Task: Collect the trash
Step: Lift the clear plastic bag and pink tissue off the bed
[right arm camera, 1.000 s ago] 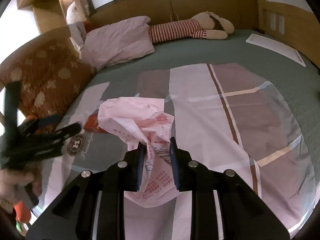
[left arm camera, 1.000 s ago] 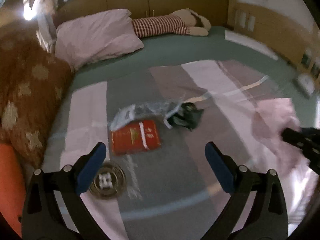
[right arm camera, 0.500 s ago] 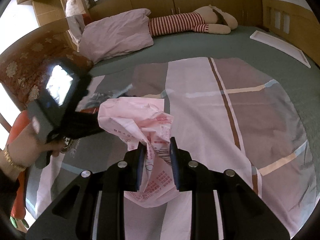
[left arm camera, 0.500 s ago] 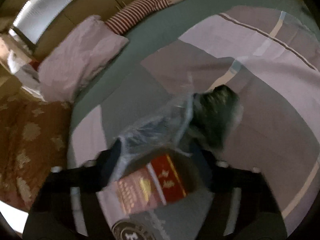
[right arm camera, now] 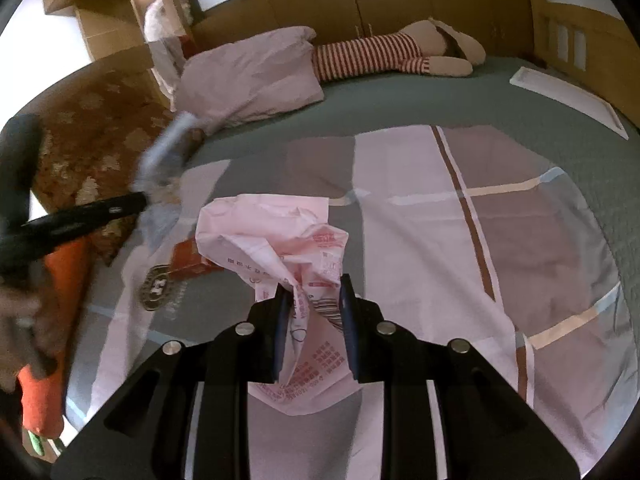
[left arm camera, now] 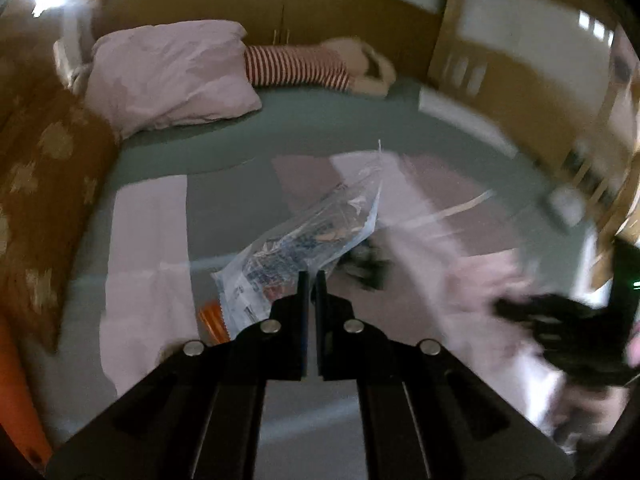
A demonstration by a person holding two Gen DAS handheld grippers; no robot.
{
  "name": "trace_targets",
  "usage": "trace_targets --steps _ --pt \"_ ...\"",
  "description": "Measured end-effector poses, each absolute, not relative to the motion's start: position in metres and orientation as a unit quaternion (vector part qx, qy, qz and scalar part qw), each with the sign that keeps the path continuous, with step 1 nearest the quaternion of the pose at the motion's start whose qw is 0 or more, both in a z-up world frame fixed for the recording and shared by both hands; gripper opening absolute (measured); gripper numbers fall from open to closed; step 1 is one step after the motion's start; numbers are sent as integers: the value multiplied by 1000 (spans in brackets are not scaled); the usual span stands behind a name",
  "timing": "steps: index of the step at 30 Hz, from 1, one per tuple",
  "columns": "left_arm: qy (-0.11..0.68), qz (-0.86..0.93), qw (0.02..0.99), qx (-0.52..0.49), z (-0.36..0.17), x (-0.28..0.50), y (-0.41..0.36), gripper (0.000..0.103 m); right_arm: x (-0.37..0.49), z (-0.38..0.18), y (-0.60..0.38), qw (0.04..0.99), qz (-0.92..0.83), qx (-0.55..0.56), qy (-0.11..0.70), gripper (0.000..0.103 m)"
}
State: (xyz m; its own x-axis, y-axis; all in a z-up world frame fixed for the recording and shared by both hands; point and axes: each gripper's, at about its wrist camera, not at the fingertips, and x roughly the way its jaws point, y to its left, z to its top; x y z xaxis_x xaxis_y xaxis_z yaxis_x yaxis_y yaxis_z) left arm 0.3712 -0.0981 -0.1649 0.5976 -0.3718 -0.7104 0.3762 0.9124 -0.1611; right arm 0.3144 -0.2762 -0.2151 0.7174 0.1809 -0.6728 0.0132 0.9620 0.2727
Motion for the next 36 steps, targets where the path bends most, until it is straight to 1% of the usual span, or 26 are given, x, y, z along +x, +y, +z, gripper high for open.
trace_targets --steps 3,7,11,13,18,24,30,33,36 --pt "383 -226 895 -37 -136 326 -86 4 302 -204 -266 920 55 126 366 25" --pt "373 -232 895 -77 -122 274 -80 4 282 -189 -254 927 61 113 353 25" --pt "370 -208 898 -114 -129 231 -67 4 254 -177 -245 932 68 111 339 25" --pt "383 -198 892 -135 -142 218 -60 4 242 -173 -241 933 68 113 334 25" --pt "392 -174 895 -121 -157 207 -55 4 223 -176 -227 935 68 103 333 25" --pt "403 -162 894 -108 -170 214 -49 4 226 -180 -221 934 64 93 340 25" --pt "405 -164 893 -107 -172 214 -45 4 224 -181 -222 933 62 94 342 25" --pt "406 -168 892 -104 -174 215 -49 4 214 -176 -229 936 58 106 331 25" --pt "403 -193 890 -98 -172 210 -63 4 184 -159 -245 944 54 131 299 25"
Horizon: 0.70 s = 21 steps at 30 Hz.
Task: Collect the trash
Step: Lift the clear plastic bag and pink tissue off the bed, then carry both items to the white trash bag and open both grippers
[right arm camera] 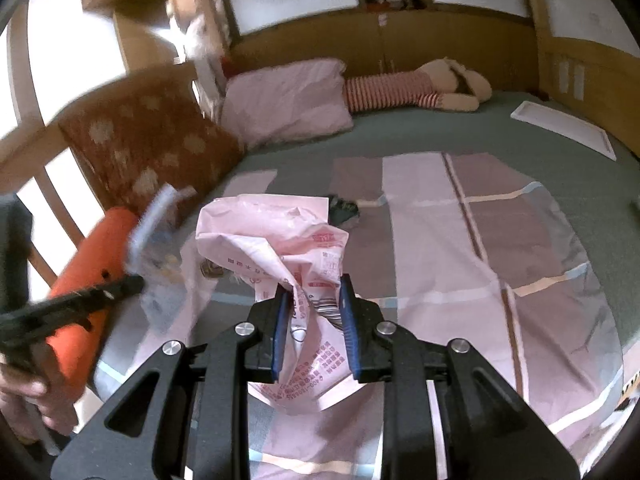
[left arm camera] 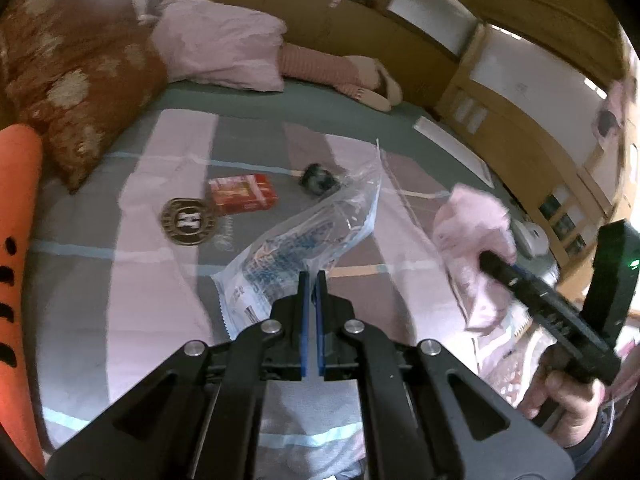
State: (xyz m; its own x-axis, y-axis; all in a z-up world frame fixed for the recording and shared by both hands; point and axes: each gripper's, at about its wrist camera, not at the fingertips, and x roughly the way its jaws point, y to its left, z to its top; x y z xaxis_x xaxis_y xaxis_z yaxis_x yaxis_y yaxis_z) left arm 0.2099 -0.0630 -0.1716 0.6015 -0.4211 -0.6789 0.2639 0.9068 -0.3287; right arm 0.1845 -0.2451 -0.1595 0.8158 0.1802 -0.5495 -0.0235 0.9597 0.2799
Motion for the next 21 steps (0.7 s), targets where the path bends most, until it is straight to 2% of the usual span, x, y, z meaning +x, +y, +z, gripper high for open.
trace_targets --steps 7,13,17,18,19,20,21 --pt "404 -380 828 -78 -143 163 -174 4 34 -126 -339 960 -67 147 230 25" --pt "451 -526 716 -88 -141 109 -315 4 -75 -127 -418 937 -193 166 239 25" --pt "495 -573 646 -94 -161 89 -386 4 -106 -136 -441 923 -236 175 247 27" --pt "509 -580 629 -97 -169 86 -401 9 -109 -140 -445 918 -246 179 253 28" --pt "520 -577 624 -90 -178 84 -412 32 -109 -144 -450 912 -253 184 265 36" --pt "529 -567 626 -79 -185 85 -420 52 -107 -146 -453 908 -257 187 273 56" --pt "544 -535 643 -68 -195 91 -421 80 -107 -148 -454 905 -263 194 273 66"
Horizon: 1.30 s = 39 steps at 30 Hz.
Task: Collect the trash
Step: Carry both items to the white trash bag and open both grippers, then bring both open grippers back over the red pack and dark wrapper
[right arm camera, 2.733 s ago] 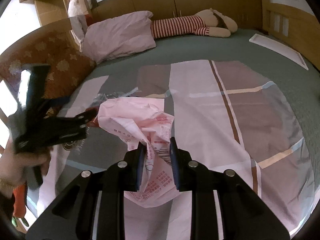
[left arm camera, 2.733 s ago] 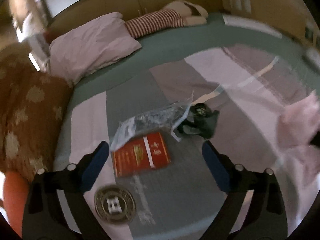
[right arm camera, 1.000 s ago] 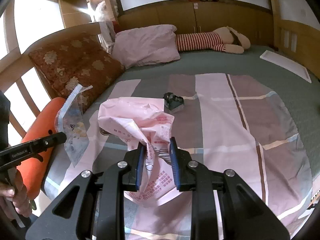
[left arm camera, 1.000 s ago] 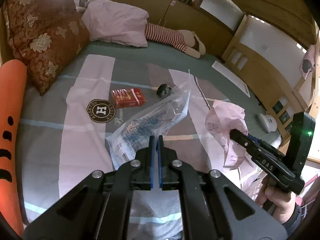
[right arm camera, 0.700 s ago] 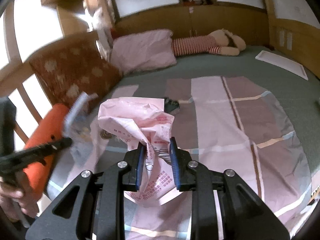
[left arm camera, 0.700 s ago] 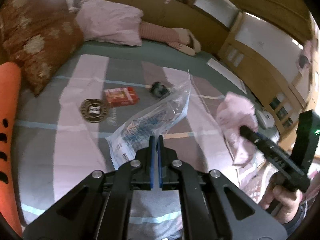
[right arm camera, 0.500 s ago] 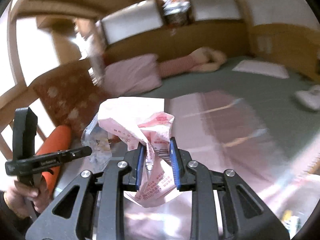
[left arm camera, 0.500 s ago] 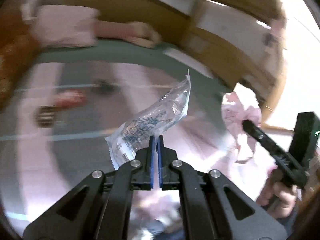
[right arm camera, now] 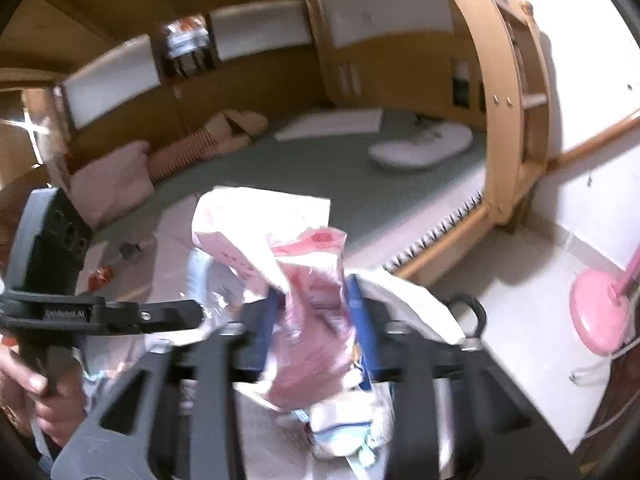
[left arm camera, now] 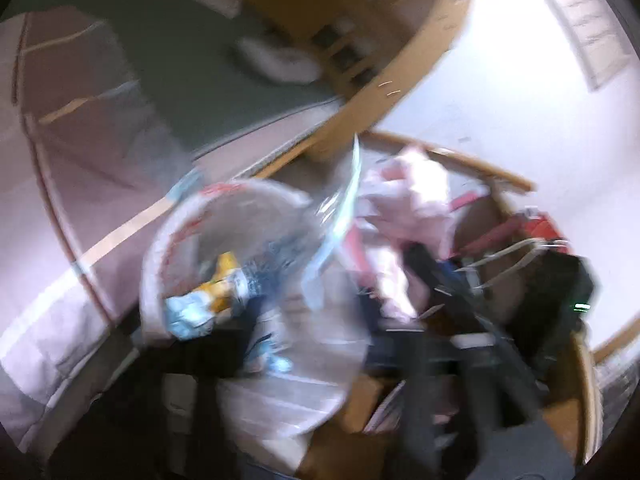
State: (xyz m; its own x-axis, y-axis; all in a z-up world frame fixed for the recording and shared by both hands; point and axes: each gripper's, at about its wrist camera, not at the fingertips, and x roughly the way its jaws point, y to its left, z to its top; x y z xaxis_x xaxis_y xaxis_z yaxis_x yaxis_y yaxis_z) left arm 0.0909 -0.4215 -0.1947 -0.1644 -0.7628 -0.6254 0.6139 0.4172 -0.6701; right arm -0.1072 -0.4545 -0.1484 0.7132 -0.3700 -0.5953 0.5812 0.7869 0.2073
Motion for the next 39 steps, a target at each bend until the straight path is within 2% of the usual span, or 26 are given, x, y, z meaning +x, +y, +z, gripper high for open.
trace_targets --steps 1,2,5,7,12,15,19,23,31,39 --pt "550 -515 654 -72 -199 97 -417 82 -109 -148 -454 905 -272 198 261 79" --pt "553 -505 657 -84 -201 103 -409 82 -111 -148 -454 905 -276 198 254 84" --pt "536 -491 677 -114 -190 129 -360 83 -96 -148 -443 911 -264 198 248 86" --pt "491 -464 731 -95 -171 145 -314 88 -77 -150 -430 916 -239 200 253 86" --pt "372 -308 875 21 -135 180 -198 97 -15 -147 -385 936 -165 173 257 87" --pt "362 -212 907 35 -139 203 -143 99 35 -142 -347 947 -109 158 256 87" --pt "393 -71 916 -36 -168 248 -78 99 105 -134 -300 957 -52 138 248 91" --pt "418 -23 908 -27 -204 284 -80 99 170 -135 -271 960 -28 131 245 91" --pt "438 -8 898 -28 -246 366 -100 99 278 -174 -262 948 -18 109 299 91" --pt "472 21 880 -53 -286 439 -100 99 333 -207 -269 938 -22 116 326 91"
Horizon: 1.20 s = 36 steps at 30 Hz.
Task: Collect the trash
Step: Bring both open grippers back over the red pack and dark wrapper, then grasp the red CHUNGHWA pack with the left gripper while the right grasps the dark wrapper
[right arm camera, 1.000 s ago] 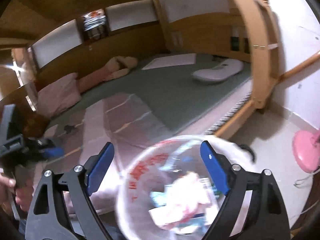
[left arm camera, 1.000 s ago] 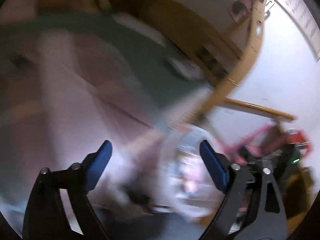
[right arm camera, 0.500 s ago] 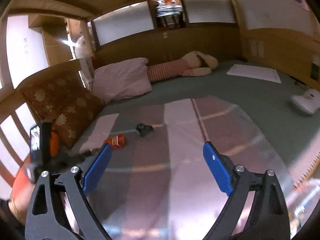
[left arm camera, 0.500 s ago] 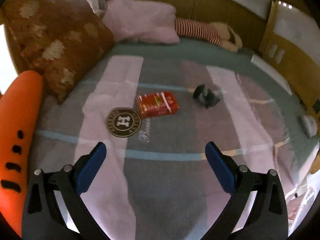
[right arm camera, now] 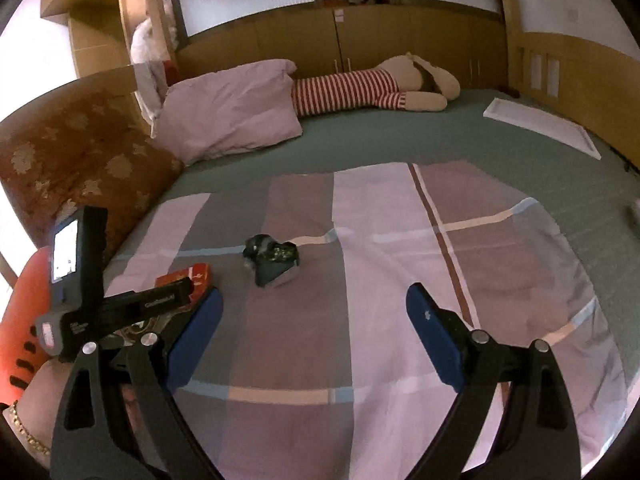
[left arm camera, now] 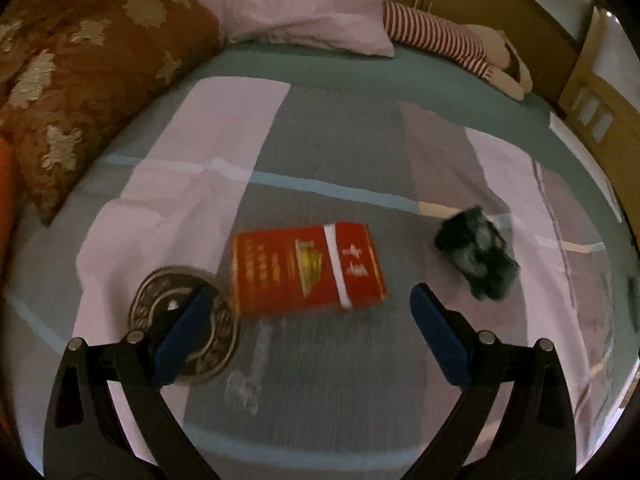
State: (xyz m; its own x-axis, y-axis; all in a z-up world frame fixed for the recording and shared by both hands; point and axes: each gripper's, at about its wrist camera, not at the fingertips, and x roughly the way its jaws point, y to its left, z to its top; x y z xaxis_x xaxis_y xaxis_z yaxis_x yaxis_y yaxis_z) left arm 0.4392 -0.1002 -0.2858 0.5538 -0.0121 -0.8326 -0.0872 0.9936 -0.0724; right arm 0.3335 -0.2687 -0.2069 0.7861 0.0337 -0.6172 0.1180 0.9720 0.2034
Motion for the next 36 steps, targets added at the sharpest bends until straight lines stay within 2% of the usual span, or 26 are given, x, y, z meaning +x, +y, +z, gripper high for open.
trace_targets --steps 9,13,19,21,22,23,25,26,27,28,36 --pt "489 41 870 -56 -312 476 -99 100 390 -226 -259 936 -7 91 339 91" --pt "507 41 858 -66 -321 488 -100 101 432 -245 -243 927 14 61 370 91" --pt "496 31 867 -17 -329 488 -108 100 475 -278 -221 913 19 43 406 91" --pt "491 15 871 -12 -329 486 -107 100 487 -290 -223 901 13 55 430 86" --pt "488 5 873 -8 -328 485 -105 97 489 -294 -224 898 19 60 436 73" --pt "484 -3 875 -5 -327 484 -104 93 488 -294 -226 898 22 64 434 56" --pt "469 -19 883 -13 -323 481 -96 58 480 -291 -230 904 19 70 422 53" --pt "465 -28 885 -22 -320 479 -91 47 474 -288 -232 906 20 72 418 51" --pt "465 -52 883 -43 -316 477 -84 28 466 -284 -235 909 20 76 410 51" --pt "465 -65 881 -54 -313 474 -81 25 456 -278 -238 912 19 81 403 51" --pt "403 -148 902 -47 -247 407 -78 24 381 -216 -231 927 50 76 364 51"
